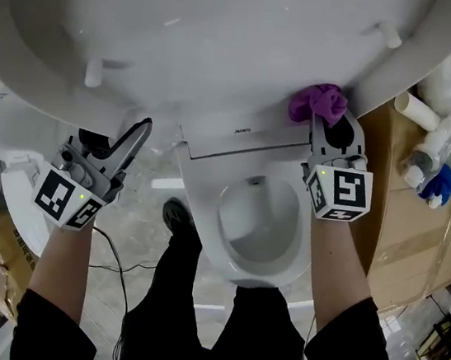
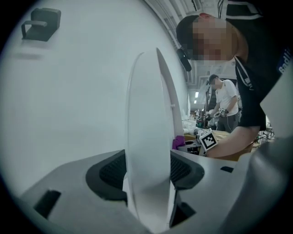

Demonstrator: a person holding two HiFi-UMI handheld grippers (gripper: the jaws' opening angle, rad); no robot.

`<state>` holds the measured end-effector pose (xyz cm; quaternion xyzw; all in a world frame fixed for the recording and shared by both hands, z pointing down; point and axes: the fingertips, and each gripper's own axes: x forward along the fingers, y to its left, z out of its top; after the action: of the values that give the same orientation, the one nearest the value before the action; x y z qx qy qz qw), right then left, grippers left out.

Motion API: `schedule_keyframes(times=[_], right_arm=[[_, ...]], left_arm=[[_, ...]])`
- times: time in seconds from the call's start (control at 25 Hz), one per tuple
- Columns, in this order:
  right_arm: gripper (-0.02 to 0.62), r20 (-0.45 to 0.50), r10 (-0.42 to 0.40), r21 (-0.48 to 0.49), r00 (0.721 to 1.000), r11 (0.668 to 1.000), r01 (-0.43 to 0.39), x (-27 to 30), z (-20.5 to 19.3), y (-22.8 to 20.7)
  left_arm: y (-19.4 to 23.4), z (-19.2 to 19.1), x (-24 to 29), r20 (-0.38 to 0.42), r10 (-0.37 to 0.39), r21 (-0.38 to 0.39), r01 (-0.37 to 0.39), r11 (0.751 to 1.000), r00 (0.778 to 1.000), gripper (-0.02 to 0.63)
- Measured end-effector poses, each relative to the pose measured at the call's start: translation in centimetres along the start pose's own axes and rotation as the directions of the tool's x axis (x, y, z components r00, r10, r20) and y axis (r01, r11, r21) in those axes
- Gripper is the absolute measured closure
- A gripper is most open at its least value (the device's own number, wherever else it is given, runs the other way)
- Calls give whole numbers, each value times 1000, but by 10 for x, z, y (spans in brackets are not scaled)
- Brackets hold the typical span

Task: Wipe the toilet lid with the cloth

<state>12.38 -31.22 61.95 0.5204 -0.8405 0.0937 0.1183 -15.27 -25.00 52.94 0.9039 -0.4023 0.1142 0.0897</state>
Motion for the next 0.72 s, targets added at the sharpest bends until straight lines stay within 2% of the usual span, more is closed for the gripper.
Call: schedule_keyframes(times=[0.12, 0.24, 0.36, 0.52, 0.72], right_arm=[[520, -13, -2, 8, 1000, 1000, 2, -2, 4, 0], [520, -6, 30, 3, 1000, 1000, -30, -11, 18, 20], [520, 8, 76, 16, 997, 997, -76, -30, 39, 53], [520, 26, 157, 35, 987, 987, -158, -62, 77, 105], [520, 68, 282, 15, 957, 959, -284, -101, 141, 180]], left_arm=[[0, 13, -3, 16, -9, 24, 9, 1000, 1000, 364], [-1, 29, -7, 40, -27, 48, 25, 999, 999, 364], [-2, 49, -13, 78, -57, 53, 53, 997, 995, 364], [-6, 75, -15, 98, -130, -1, 131, 991, 987, 364], [-11, 86, -21, 39, -237, 47, 236, 971, 971, 359]])
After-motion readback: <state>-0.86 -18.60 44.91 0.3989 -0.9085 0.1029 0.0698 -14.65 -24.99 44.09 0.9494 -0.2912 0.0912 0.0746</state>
